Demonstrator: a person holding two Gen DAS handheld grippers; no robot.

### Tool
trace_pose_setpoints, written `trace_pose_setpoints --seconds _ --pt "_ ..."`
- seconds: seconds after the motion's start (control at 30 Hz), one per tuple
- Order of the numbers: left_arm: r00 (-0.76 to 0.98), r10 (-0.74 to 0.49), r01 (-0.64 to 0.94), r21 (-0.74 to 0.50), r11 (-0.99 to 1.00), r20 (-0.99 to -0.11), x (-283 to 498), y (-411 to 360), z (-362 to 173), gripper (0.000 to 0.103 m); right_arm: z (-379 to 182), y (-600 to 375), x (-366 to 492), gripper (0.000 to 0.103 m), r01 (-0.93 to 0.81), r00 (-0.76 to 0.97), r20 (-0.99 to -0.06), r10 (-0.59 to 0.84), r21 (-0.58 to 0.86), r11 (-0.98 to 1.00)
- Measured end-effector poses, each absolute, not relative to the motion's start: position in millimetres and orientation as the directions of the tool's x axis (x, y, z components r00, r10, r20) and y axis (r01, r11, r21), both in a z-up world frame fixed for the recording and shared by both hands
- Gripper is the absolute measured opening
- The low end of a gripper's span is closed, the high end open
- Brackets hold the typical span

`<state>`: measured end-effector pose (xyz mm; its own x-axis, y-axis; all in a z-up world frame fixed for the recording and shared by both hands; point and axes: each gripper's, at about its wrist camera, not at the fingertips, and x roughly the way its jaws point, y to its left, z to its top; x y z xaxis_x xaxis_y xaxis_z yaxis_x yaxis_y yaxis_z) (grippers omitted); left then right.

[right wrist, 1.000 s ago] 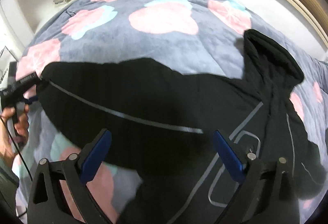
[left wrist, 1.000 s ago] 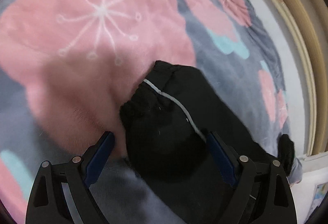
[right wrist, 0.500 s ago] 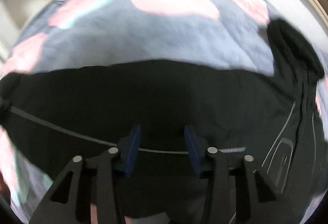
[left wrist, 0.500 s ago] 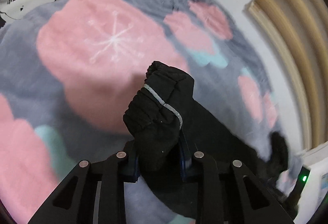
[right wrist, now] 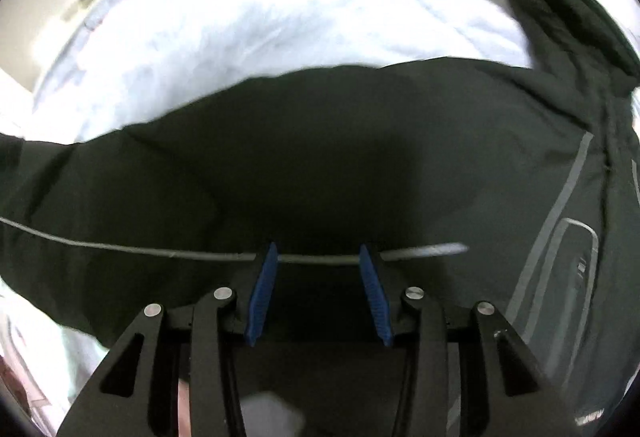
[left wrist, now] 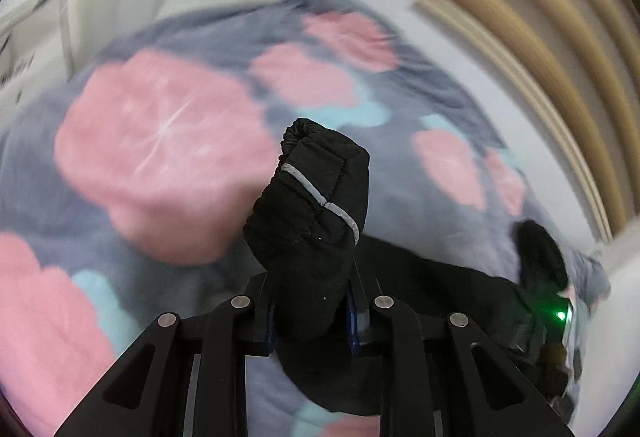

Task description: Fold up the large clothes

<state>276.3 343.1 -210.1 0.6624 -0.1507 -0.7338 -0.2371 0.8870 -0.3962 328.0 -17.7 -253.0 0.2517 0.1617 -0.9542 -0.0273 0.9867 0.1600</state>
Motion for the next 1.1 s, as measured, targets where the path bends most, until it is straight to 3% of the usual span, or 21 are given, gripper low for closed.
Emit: trace_pose_setpoints --seconds 0.33,0.7,0.87,0.97,1.1 --pt "0.642 -0.385 0.140 -0.393 0.909 -0.663 288.1 189.5 -154.3 0.024 -193.7 -110.1 252.7 0.047 0.063 0.338 -0.935 0.112 0.141 0.988" --pt "0.424 -0.627 0.456 -0.444 0.771 -0.653 294.5 -7.2 -152.1 0.024 -173.3 -229.5 187.2 0.047 0.277 0.341 -0.939 -0.049 0.051 0.960" --pt "0.296 -0.649 0.552 -0.429 0.715 -0.701 289.1 -94.3 -188.8 0.026 -181.1 -267.2 167.9 0.047 0.364 0.303 -0.949 -0.083 0.035 0.931" --pt "0.228 -0.600 0.570 -0.394 0.721 -0.767 286.2 -133.4 -228.3 0.031 -185.5 -282.5 160.6 0.047 0.390 0.284 -0.954 -0.094 0.026 0.920" --pt "0.024 -0.569 0.517 -0.477 0.711 -0.822 289.8 -152.6 -289.1 0.054 -197.1 -296.8 157.8 0.048 0.406 0.261 -0.962 -0.076 0.037 0.913"
